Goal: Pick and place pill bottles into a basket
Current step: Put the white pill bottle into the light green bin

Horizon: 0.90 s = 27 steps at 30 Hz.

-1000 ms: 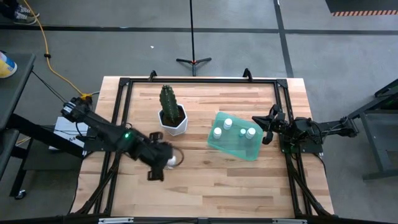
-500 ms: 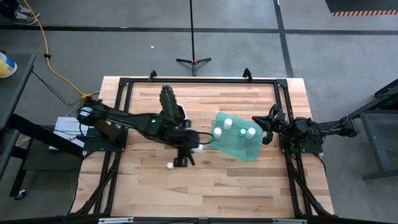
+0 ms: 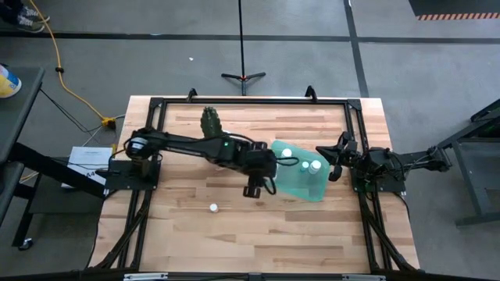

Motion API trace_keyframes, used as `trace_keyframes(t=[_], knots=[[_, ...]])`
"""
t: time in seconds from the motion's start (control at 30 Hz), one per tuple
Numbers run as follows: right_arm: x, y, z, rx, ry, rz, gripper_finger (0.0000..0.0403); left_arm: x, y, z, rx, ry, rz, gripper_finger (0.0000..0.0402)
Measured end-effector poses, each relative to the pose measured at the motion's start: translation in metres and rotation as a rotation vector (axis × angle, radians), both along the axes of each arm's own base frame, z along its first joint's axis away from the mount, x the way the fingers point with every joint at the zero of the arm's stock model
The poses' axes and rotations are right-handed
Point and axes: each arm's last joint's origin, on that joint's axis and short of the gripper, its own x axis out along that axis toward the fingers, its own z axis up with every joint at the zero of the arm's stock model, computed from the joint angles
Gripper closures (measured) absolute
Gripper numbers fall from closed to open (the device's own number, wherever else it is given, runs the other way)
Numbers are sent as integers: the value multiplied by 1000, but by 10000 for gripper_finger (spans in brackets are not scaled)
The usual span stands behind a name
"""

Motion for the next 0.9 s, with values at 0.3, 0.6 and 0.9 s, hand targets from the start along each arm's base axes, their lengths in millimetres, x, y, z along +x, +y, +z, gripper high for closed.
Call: trace_keyframes(t=[0.3,0.6,0.9], knots=[[0,0,0,1,3,-3,402,24,4,-22,-5,-26,-33,185],[0,0,0,0,4,-4,401,32,7,-17,0,-124,-50,186],[0,0,0,1,4,-4,402,36,21,-35,15,-43,-14,179]])
